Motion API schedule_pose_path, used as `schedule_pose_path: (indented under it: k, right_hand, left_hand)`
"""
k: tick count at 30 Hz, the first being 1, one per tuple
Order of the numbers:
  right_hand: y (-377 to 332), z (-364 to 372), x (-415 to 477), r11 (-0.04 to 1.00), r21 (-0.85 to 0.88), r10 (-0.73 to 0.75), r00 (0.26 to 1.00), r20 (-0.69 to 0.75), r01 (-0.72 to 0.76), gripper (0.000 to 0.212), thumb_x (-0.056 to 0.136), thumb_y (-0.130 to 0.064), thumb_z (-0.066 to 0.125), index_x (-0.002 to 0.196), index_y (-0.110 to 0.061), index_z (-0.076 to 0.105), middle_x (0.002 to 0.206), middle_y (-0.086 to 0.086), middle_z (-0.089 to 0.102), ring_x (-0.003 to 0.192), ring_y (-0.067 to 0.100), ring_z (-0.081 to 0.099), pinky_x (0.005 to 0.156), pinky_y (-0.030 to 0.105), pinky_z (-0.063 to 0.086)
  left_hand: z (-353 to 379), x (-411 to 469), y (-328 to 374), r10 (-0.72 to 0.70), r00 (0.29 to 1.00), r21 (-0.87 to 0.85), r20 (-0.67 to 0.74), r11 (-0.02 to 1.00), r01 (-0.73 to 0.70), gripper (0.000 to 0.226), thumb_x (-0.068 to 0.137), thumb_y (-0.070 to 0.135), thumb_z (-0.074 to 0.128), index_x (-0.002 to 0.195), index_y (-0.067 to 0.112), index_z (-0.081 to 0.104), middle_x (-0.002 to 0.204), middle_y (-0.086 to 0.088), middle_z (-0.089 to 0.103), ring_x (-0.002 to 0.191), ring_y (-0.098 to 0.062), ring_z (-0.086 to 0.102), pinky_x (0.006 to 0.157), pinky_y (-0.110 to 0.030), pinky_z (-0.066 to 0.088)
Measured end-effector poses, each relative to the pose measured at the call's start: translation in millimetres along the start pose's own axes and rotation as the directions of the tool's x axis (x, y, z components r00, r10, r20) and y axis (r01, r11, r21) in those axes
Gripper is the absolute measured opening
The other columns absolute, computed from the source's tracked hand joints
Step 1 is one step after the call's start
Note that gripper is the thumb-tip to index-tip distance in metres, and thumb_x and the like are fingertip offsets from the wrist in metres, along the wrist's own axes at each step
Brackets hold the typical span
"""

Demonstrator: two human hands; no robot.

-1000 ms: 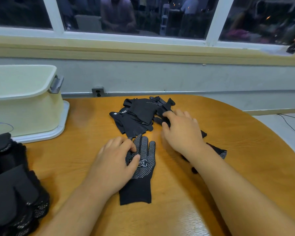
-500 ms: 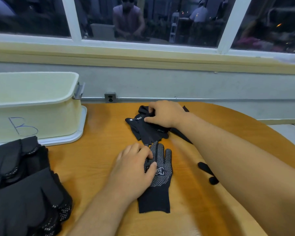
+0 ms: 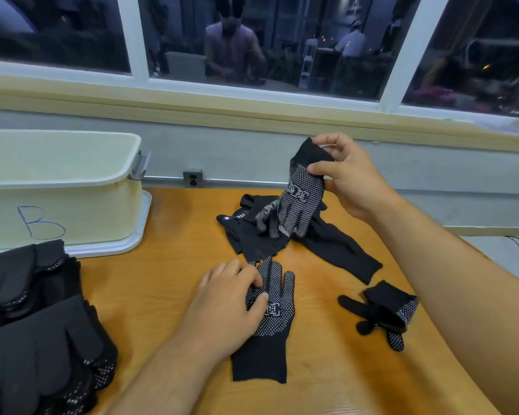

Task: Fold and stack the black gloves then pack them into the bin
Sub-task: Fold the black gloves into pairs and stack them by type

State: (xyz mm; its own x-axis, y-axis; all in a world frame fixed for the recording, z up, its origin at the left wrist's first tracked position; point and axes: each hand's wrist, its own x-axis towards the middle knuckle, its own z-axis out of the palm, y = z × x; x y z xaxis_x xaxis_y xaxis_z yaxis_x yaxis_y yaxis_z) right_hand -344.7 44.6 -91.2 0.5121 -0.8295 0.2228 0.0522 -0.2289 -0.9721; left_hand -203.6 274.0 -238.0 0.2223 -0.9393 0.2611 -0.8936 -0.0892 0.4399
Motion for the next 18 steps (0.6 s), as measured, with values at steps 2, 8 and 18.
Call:
schedule_pose_path:
  k: [2, 8, 18]
  right_hand:
    - [-11, -3, -2, 0.995, 0.103, -0.004, 1.0, 0.029, 0.001, 0.052, 0.094, 0.016, 0.063, 0.133, -0.018, 0.062, 0.12, 0.017, 0.069, 0.098, 0.025, 0.072, 0.075, 0.038, 0.06]
    - [-23, -4, -7, 0.99, 0.143, -0.004, 0.996, 0.084, -0.008, 0.054, 0.096, 0.015, 0.061, 0.138, -0.019, 0.062, 0.123, 0.018, 0.074, 0.101, 0.026, 0.074, 0.082, 0.04, 0.061]
    - [-8, 14, -16, 0.993, 0.112, 0.029, 0.988, 0.153, -0.046, 0.048, 0.096, 0.016, 0.058, 0.13, -0.016, 0.067, 0.102, 0.003, 0.074, 0.088, 0.017, 0.073, 0.068, 0.027, 0.056]
  left_hand:
    - [0, 0, 0, 0.005, 1.0, -0.001, -0.003, 1.0, -0.005, 0.016, 0.101, 0.056, 0.051, 0.112, 0.044, 0.052, 0.112, 0.024, 0.044, 0.116, -0.003, 0.042, 0.109, -0.031, 0.037]
    - [-1, -1, -1, 0.005, 1.0, -0.009, -0.005, 1.0, -0.005, 0.015, 0.101, 0.056, 0.052, 0.11, 0.045, 0.051, 0.113, 0.024, 0.045, 0.116, -0.002, 0.043, 0.108, -0.031, 0.038]
    - [-1, -2, 3, 0.004, 1.0, 0.021, 0.003, 1.0, -0.004, 0.037, 0.09, 0.07, 0.048, 0.108, 0.038, 0.048, 0.109, 0.019, 0.041, 0.109, -0.008, 0.041, 0.097, -0.031, 0.039]
